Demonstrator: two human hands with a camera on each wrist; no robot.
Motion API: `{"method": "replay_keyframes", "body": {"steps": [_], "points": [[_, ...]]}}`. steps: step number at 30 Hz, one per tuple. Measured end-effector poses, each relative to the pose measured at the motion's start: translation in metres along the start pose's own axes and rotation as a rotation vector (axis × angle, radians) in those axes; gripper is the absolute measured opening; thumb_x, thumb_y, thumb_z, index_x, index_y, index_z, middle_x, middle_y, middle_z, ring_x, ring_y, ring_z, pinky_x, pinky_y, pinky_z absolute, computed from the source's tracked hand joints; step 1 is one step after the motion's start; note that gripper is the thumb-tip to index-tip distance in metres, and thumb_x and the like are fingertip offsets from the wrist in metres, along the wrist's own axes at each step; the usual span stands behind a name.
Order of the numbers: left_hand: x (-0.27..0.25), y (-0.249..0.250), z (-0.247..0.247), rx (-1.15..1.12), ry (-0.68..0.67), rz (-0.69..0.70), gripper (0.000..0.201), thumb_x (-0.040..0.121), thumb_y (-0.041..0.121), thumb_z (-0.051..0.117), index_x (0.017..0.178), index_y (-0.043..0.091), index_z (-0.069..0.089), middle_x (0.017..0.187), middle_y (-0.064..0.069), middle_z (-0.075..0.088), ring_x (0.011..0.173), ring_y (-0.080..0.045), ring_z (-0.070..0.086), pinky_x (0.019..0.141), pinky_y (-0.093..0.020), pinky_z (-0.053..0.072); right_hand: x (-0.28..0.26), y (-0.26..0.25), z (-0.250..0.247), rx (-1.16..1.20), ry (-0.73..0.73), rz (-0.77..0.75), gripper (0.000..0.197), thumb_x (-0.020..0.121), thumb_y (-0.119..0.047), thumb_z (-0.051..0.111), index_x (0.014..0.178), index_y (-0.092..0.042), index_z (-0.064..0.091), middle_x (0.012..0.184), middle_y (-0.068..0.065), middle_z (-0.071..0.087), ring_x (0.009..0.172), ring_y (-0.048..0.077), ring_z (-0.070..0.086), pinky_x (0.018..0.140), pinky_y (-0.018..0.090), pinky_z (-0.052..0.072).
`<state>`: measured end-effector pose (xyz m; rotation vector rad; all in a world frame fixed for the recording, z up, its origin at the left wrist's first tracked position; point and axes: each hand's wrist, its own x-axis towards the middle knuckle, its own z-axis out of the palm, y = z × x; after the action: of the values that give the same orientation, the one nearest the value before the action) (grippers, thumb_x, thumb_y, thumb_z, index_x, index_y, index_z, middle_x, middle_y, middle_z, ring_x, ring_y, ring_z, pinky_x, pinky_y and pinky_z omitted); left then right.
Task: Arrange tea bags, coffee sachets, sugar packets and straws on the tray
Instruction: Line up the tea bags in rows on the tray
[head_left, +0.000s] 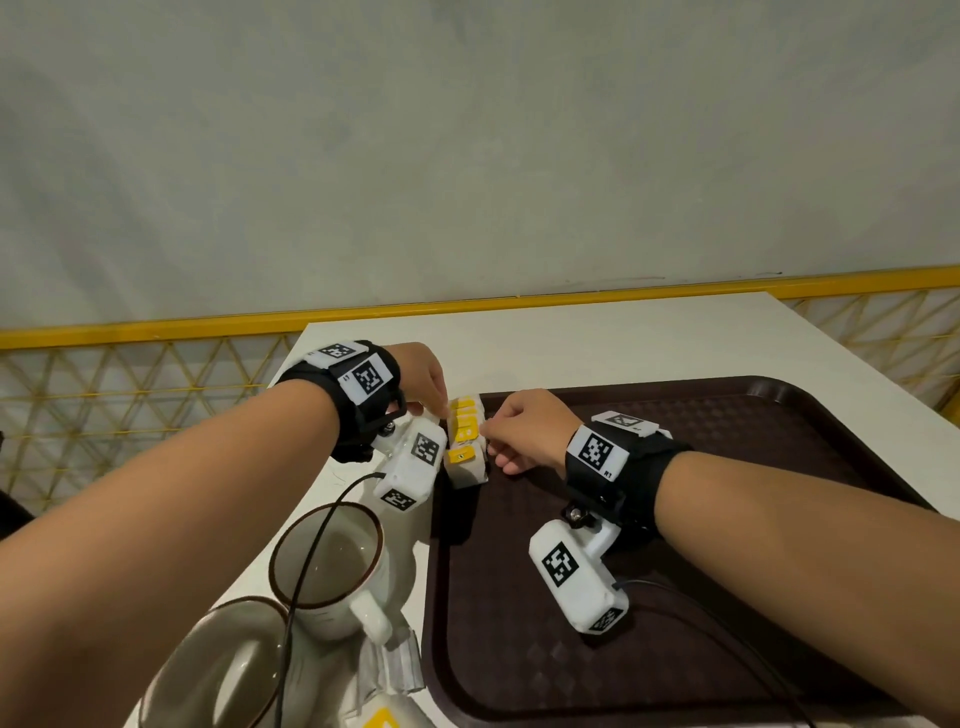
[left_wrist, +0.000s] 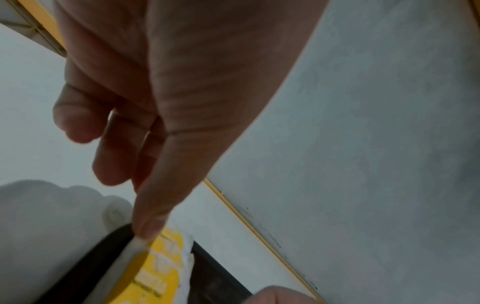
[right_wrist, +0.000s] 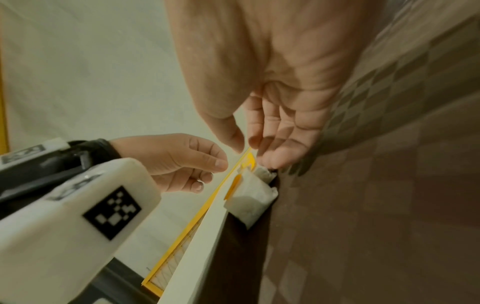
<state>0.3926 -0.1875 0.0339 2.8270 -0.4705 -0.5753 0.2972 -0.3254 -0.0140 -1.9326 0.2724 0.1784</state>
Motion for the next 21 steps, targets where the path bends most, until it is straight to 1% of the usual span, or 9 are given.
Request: {"method": "replay_keyframes", "body": {"steps": [2, 3, 5, 7, 10, 12, 15, 19, 21], "points": [[-0.004, -0.004, -0.003, -0.001, -0.024, 0.010, 0.015, 0.083, 0.026, 0.072, 0.091, 0.014, 0.070, 0.079, 0.000, 0.065, 0.071, -0.010, 0.057, 0.062, -0.018, 0.047, -0.005, -0.001, 0.000, -0.013, -0.025, -0.021, 0.028, 0.086, -0.018, 0.070, 0.064, -0.010, 0.055, 0.073, 0.014, 0.065, 0.063, 0.022, 0.061, 0.070, 0.036, 0.057], [-0.005, -0.005, -0.003, -0.001, -0.039, 0.020, 0.016, 0.082, 0.027, 0.072, 0.092, 0.014, 0.072, 0.078, 0.001, 0.065, 0.071, -0.010, 0.057, 0.060, -0.017, 0.047, -0.006, 0.000, 0.001, -0.037, -0.027, -0.031, 0.027, 0.083, -0.018, 0.074, 0.064, -0.011, 0.055, 0.072, 0.014, 0.065, 0.065, 0.022, 0.061, 0.071, 0.036, 0.058], [-0.009, -0.005, -0.001, -0.007, -0.072, 0.031, 0.016, 0.081, 0.029, 0.074, 0.092, 0.018, 0.074, 0.075, 0.005, 0.065, 0.073, -0.009, 0.057, 0.060, -0.016, 0.047, -0.008, 0.001, 0.005, -0.049, -0.029, -0.033, 0.025, 0.078, -0.009, 0.076, 0.071, -0.013, 0.053, 0.068, 0.011, 0.062, 0.065, 0.023, 0.061, 0.069, 0.037, 0.057], [-0.011, -0.003, 0.001, -0.008, -0.112, 0.032, 0.016, 0.081, 0.030, 0.074, 0.094, 0.022, 0.075, 0.076, 0.008, 0.064, 0.076, -0.007, 0.057, 0.062, -0.017, 0.047, -0.009, 0.002, 0.008, -0.011, -0.043, -0.008, 0.029, 0.076, 0.001, 0.072, 0.082, -0.014, 0.048, 0.067, 0.011, 0.059, 0.065, 0.024, 0.059, 0.063, 0.036, 0.055], [-0.011, 0.002, 0.005, 0.011, -0.147, 0.024, 0.010, 0.086, 0.027, 0.068, 0.094, 0.024, 0.072, 0.080, 0.009, 0.064, 0.074, -0.005, 0.057, 0.062, -0.017, 0.048, -0.009, 0.003, 0.008, 0.084, -0.029, 0.016, 0.032, 0.078, 0.006, 0.069, 0.091, -0.013, 0.047, 0.080, 0.014, 0.060, 0.068, 0.026, 0.062, 0.059, 0.033, 0.056], [-0.011, 0.006, 0.006, -0.039, -0.149, 0.002, 0.013, 0.090, 0.032, 0.062, 0.091, 0.021, 0.069, 0.082, 0.009, 0.064, 0.073, -0.006, 0.056, 0.060, -0.018, 0.046, -0.009, 0.004, 0.007, 0.109, -0.019, 0.014, 0.030, 0.079, 0.005, 0.069, 0.090, -0.013, 0.048, 0.084, 0.015, 0.060, 0.070, 0.025, 0.065, 0.061, 0.036, 0.059], [-0.013, 0.010, 0.005, -0.048, -0.140, 0.003, 0.028, 0.091, 0.046, 0.057, 0.092, 0.021, 0.068, 0.082, 0.011, 0.063, 0.077, -0.008, 0.055, 0.059, -0.020, 0.041, -0.006, 0.006, 0.007, 0.103, -0.008, 0.004, 0.029, 0.080, 0.005, 0.068, 0.084, -0.014, 0.047, 0.077, 0.014, 0.061, 0.067, 0.024, 0.066, 0.064, 0.038, 0.060], [-0.010, 0.010, 0.006, 0.058, -0.163, 0.053, 0.015, 0.085, 0.038, 0.068, 0.092, 0.025, 0.069, 0.081, 0.011, 0.063, 0.075, -0.005, 0.055, 0.062, -0.018, 0.043, -0.004, 0.007, 0.004, 0.111, -0.004, -0.001, 0.027, 0.080, 0.007, 0.067, 0.083, -0.012, 0.048, 0.073, 0.015, 0.061, 0.067, 0.026, 0.066, 0.064, 0.039, 0.059], [-0.007, 0.009, 0.009, 0.078, -0.141, 0.045, 0.016, 0.085, 0.035, 0.069, 0.095, 0.023, 0.071, 0.083, 0.009, 0.065, 0.075, -0.007, 0.056, 0.060, -0.018, 0.044, -0.004, 0.009, 0.003, 0.096, 0.002, -0.007, 0.028, 0.078, 0.006, 0.069, 0.082, -0.011, 0.048, 0.074, 0.014, 0.060, 0.066, 0.026, 0.066, 0.066, 0.040, 0.060]]}}
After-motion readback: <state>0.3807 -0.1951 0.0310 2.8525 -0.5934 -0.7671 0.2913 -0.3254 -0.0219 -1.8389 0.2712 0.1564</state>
